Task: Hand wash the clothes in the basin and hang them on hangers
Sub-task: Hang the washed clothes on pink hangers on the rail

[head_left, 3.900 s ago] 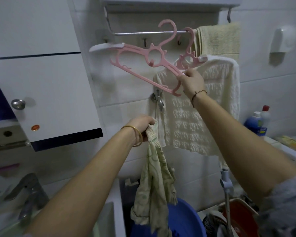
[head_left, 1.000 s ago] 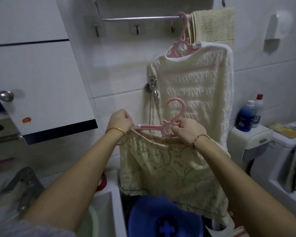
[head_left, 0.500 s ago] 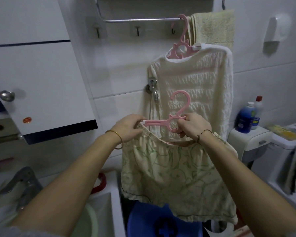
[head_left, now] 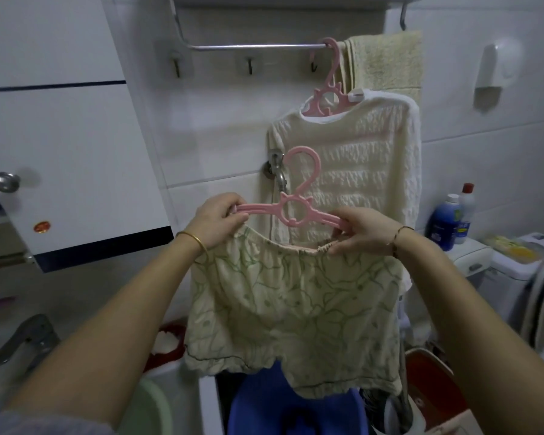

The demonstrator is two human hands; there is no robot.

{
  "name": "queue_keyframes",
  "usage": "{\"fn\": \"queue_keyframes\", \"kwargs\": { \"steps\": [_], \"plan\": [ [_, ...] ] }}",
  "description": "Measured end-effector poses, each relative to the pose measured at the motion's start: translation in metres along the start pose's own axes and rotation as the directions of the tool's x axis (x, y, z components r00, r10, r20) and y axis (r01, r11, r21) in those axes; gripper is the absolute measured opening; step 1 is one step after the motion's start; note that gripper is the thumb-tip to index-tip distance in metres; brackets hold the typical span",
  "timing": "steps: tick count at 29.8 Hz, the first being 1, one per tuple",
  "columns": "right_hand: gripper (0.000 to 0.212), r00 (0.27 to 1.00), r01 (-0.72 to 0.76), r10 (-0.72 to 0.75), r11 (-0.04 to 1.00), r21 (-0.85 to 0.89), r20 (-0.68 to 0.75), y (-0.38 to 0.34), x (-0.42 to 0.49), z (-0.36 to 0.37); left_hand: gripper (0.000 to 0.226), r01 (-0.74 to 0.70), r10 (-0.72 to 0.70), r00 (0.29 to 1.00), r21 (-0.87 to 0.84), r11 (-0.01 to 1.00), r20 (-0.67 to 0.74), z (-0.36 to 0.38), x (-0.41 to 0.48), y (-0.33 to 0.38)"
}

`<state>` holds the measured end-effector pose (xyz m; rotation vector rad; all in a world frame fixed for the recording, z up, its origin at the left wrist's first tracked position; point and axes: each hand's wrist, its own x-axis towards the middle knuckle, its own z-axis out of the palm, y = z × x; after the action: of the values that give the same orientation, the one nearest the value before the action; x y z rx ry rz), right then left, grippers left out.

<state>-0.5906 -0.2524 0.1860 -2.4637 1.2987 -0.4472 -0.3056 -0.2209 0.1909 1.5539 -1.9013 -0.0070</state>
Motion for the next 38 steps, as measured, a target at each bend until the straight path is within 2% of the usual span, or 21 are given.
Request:
{"fn": "queue_keyframes", "kwargs": {
  "steps": [3, 6, 10, 13, 14, 16, 19, 22, 24, 27, 32, 38],
  "plan": [
    [0.022, 0.982, 0.114, -0.118, 0.993, -0.036, -0.145, -0.001, 0.004, -0.003, 0.01, 0.03, -0.03, 0.999, 0.001, 1.0, 0.033, -0.001, 0.004, 0.0],
    [0.017, 0.944, 0.127, -0.142, 0.99, -0.068, -0.299, -0.003, 0.01, -0.009, 0.025, 0.033, -0.035, 0.998, 0.042, 0.999, 0.049, -0.002, 0.009, 0.005],
    [0.02, 0.927, 0.099, -0.14, 0.986, -0.134, -0.348, -0.012, 0.015, -0.021, 0.025, -0.063, 0.062, 0.998, 0.088, 0.994, 0.011, -0.008, 0.018, 0.017],
    [0.008, 0.906, 0.051, -0.12, 0.983, -0.178, -0.406, -0.019, 0.018, -0.033, 0.009, -0.128, 0.131, 0.991, 0.131, 0.983, -0.013, -0.014, 0.027, 0.024],
    [0.005, 0.894, 0.028, -0.102, 0.984, -0.173, -0.437, -0.022, 0.02, -0.039, 0.007, -0.14, 0.147, 0.988, 0.15, 0.979, -0.037, -0.018, 0.033, 0.026],
    [0.008, 0.861, -0.004, -0.072, 0.989, -0.148, -0.503, -0.032, 0.025, -0.055, 0.023, -0.114, 0.137, 0.983, 0.18, 0.977, -0.124, -0.028, 0.047, 0.031],
    [0.014, 0.827, -0.023, -0.035, 0.995, -0.095, -0.561, -0.052, 0.038, -0.088, 0.044, -0.025, 0.098, 0.937, 0.216, 0.976, -0.334, -0.05, 0.069, 0.037],
    [0.014, 0.813, -0.047, 0.009, 0.998, -0.05, -0.582, -0.072, 0.053, -0.115, 0.043, 0.034, 0.061, 0.887, 0.196, 0.98, -0.457, -0.062, 0.077, 0.04],
    [0.013, 0.802, -0.056, 0.007, 0.996, -0.063, -0.597, -0.082, 0.064, -0.124, 0.041, 0.074, 0.02, 0.883, 0.181, 0.981, -0.469, -0.062, 0.075, 0.039],
    [0.017, 0.796, -0.087, 0.028, 0.994, -0.068, -0.605, -0.093, 0.078, -0.132, 0.043, 0.112, -0.009, 0.904, 0.216, 0.97, -0.427, -0.057, 0.068, 0.034],
    [0.017, 0.826, -0.12, 0.092, 0.993, -0.013, -0.556, -0.1, 0.1, -0.132, 0.043, 0.149, -0.065, 0.927, 0.202, 0.968, -0.369, -0.056, 0.063, 0.035],
    [0.022, 0.876, -0.086, 0.024, 0.991, -0.107, -0.482, -0.09, 0.109, -0.113, 0.04, 0.157, -0.103, 0.953, 0.173, 0.972, -0.286, -0.048, 0.062, 0.042]
  ]
}}
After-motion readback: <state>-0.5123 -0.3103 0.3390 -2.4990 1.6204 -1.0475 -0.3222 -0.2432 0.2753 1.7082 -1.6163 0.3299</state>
